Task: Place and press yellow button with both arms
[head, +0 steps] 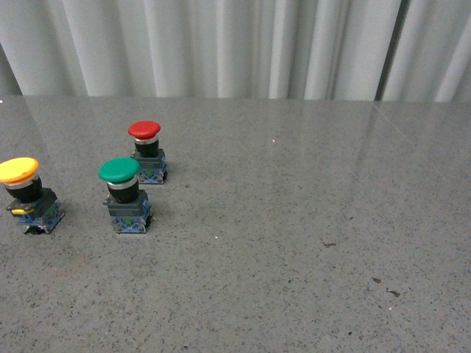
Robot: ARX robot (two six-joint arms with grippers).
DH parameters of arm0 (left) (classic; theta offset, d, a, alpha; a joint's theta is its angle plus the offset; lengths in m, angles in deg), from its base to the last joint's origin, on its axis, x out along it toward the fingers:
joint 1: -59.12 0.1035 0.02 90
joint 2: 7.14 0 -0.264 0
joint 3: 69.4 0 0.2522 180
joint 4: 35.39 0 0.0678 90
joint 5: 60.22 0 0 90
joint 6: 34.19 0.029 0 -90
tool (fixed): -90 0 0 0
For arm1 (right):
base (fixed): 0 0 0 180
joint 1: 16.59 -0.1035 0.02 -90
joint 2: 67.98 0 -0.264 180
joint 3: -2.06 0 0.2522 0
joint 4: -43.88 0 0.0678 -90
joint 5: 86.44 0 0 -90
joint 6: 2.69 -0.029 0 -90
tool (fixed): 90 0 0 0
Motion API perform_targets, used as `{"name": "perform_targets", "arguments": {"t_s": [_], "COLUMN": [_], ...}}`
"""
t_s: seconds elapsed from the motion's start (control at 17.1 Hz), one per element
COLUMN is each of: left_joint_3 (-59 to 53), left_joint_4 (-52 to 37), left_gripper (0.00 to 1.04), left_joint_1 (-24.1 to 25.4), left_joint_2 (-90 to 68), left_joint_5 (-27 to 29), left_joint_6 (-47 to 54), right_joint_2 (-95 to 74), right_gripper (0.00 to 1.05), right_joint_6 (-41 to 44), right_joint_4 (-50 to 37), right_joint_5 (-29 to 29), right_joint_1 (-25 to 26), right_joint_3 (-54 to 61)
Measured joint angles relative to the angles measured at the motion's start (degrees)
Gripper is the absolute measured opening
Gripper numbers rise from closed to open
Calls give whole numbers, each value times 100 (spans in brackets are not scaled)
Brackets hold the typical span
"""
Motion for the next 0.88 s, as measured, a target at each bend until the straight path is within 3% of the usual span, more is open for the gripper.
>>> {"name": "perform_targets", "arguments": {"t_s": [0.88], "left_joint_3": [0], "left_joint_4": [0], "left_gripper": [98], "left_joint_1": [0], "left_joint_2": [0], "left_joint_5": [0], "left_joint_6": [0], "right_joint_2": [0], "right_gripper": [98], "right_joint_6": [2], "right_joint_4": [0], "right_joint_5": [0], "right_joint_1": [0], "right_joint_3": [0]}}
